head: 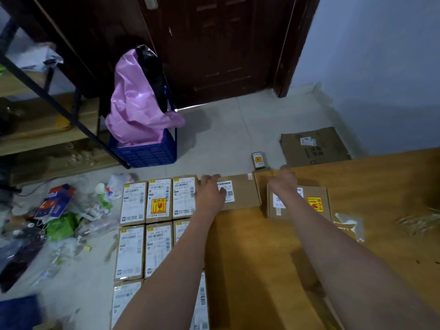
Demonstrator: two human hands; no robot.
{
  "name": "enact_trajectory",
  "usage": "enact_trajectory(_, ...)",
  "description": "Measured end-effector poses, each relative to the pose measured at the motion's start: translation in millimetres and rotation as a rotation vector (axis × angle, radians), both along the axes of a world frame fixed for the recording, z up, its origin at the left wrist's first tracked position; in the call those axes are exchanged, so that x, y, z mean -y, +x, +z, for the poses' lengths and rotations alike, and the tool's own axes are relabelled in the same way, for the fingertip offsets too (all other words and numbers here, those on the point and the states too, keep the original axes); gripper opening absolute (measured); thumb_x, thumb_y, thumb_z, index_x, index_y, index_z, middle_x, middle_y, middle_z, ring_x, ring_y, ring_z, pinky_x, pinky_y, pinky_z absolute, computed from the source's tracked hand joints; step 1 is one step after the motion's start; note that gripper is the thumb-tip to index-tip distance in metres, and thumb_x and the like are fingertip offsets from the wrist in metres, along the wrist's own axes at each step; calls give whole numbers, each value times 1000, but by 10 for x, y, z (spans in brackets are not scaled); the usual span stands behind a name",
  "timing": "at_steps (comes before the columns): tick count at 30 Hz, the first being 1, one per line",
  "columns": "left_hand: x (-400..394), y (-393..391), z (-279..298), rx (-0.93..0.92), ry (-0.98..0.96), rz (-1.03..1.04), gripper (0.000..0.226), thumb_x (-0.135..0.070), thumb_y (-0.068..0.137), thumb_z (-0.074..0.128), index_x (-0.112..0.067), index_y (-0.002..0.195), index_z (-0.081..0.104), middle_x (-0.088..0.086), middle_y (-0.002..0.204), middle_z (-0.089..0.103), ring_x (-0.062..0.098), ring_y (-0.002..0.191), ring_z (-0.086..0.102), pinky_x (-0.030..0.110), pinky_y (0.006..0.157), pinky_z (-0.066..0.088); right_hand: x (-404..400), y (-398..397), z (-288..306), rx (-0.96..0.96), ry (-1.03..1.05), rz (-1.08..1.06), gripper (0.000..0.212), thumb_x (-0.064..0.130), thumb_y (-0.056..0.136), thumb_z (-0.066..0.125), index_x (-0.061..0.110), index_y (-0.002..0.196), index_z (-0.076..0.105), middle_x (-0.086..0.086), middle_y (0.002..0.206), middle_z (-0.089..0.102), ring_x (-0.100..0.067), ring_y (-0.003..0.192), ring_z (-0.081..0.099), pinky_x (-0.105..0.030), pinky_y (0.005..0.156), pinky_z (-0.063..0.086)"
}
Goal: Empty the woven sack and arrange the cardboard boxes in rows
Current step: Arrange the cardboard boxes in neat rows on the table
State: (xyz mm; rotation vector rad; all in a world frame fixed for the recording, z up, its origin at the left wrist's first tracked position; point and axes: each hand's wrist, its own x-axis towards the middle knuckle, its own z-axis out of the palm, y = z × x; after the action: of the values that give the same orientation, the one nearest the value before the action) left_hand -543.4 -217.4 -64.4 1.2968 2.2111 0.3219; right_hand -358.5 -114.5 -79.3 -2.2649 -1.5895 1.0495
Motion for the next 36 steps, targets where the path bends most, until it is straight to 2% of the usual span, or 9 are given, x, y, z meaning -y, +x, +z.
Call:
enact_trajectory(3,-125,436,47,256,-31,32,29,-14,95,52,-12,120,64,13,124,63,30,117,58,33,96,46,-38,369,-7,114,-54,-3,61,18,91,62,3,144,33,-26,133,49,-39,126,45,-40,97,45)
enact_trajectory(7,-143,962,-28,428,-230,-29,26,-14,96,44,-11,101,69,11,116,65,26,102,60,33,87,45,-52,852,-95,146,-171,-106,67,7,88,58,7,146,25,-29,140,37,-38,132,38,-37,101,42)
enact_trajectory(11,-56,1301,-177,557,-345,100,28,-10,92,42,-13,65,40,3,70,45,16,61,38,29,58,30,-18,1183,-187,183,-266,-164,70,17,88,63,2,145,26,-23,143,34,-37,134,34,-40,110,36)
enact_trajectory(14,-26,1451,-222,643,-389,144,24,-18,97,44,-7,111,60,10,105,63,22,83,56,29,68,40,2,1314,-237,194,-288,-115,61,15,89,57,-2,143,34,-18,139,41,-36,132,39,-38,109,37)
enact_trajectory(17,-23,1532,-294,649,-381,142,44,-18,99,46,-13,143,45,7,136,54,25,106,55,34,87,48,-48,1470,-469,111,-285,-132,59,14,80,59,-1,136,47,-16,134,53,-34,125,51,-37,103,45)
enact_trajectory(24,-83,1635,-104,706,-382,144,44,-19,103,41,0,142,36,16,144,46,30,122,49,37,102,41,37,1521,-152,-80,-115,-475,59,22,98,52,-3,143,22,-24,131,55,-36,120,55,-35,87,43)
enact_trajectory(27,-103,1635,-33,763,-283,207,34,-22,104,41,-6,133,36,7,132,49,27,119,49,42,106,42,49,1605,10,-186,-45,-465,60,27,96,58,1,141,29,-20,129,57,-34,116,57,-37,93,44)
enact_trajectory(30,-55,1553,51,786,-145,249,13,-21,103,46,-18,116,42,4,115,55,20,103,51,38,95,48,108,1632,219,-268,8,-417,44,25,96,60,4,130,40,-13,112,58,-25,95,53,-31,81,40)
enact_trajectory(36,215,1160,14,649,-109,224,57,-21,99,54,-24,150,29,8,139,54,31,124,53,52,103,47,446,1444,297,-489,-52,-304,50,27,88,73,14,130,49,-10,128,59,-27,112,58,-42,101,47)
